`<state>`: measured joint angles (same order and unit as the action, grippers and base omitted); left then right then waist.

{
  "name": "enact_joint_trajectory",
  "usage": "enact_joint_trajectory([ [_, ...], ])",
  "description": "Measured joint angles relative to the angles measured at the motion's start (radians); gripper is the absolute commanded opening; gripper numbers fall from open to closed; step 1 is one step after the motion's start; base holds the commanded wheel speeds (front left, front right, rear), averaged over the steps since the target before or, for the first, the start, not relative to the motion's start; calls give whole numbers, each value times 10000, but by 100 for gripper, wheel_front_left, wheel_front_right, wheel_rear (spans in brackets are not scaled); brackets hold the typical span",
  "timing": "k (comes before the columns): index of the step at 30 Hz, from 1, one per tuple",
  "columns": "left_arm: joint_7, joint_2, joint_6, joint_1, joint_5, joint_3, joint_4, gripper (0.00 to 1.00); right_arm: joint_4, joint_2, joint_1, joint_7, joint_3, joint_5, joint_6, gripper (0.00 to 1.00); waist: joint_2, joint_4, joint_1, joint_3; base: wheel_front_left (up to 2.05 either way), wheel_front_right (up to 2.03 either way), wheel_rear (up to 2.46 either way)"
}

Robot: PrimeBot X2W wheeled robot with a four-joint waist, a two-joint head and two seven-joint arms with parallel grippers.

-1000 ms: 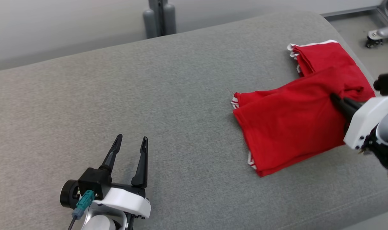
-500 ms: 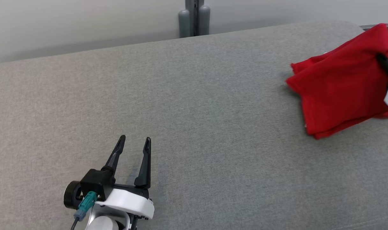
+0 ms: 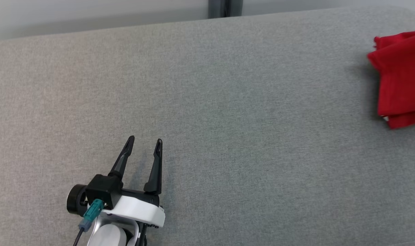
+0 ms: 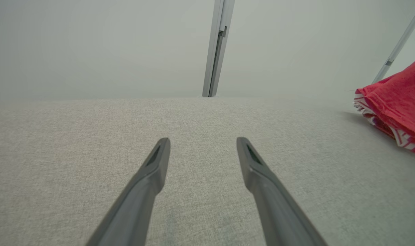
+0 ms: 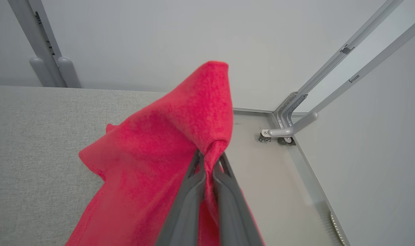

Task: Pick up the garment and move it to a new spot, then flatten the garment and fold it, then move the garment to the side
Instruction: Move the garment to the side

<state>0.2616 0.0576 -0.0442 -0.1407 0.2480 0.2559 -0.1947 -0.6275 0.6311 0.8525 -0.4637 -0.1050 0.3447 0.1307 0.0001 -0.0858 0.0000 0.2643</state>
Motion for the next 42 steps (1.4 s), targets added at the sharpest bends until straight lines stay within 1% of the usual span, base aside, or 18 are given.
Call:
enact_joint_trajectory([
  [3,0,12,8,-127,-35,2,58,100,-232,357,152,88,222,-393,2,0,0,134,0,247,0,0,0],
  [9,0,61,31,-282,-132,19,159,100,-1020,617,209,314,803,-1267,2,0,0,431,0,824,0,0,0],
  [13,0,155,31,-384,-213,29,263,100,-1455,886,264,579,802,-2523,2,0,0,621,0,1244,0,0,0],
  [18,0,194,33,-581,-288,121,412,100,-2010,853,558,771,1475,-3680,2,0,0,861,0,1751,0,0,0],
  [22,-13,240,-8,-647,-339,153,558,100,-2119,740,610,1028,2224,-4713,2,0,0,1065,0,2068,0,0,0],
  [23,-19,261,-10,-647,-343,150,583,100,-2138,711,610,1122,2441,-4999,2,27,0,1107,0,2135,0,0,0],
  [24,-19,278,-23,-647,-345,148,598,100,-2165,660,610,1189,2638,-5229,2,49,0,1143,0,2189,0,0,0],
  [25,-19,291,-44,-647,-347,150,617,100,-2180,575,607,1279,2832,-5455,2,87,0,1172,0,2231,0,0,0],
  [26,-19,301,-69,-647,-347,150,639,100,-2174,462,606,1427,3030,-5637,2,100,0,1191,0,2263,0,0,0],
  [30,-50,328,-98,-646,-347,157,658,100,-2148,13,604,1958,3593,-6222,2,100,0,1151,0,2259,0,0,0],
  [33,-59,330,-100,-649,-341,194,667,100,-2155,-295,609,2314,3745,-6516,2,100,0,1061,0,2201,0,0,0],
  [36,-63,336,-109,-657,-332,226,654,100,-2169,-550,630,2644,3649,-6755,2,100,0,950,0,2100,0,0,0],
  [42,-63,362,-109,-674,-211,207,608,100,-2217,-1162,818,3582,3258,-6550,2,100,0,727,0,1693,0,0,0],
])
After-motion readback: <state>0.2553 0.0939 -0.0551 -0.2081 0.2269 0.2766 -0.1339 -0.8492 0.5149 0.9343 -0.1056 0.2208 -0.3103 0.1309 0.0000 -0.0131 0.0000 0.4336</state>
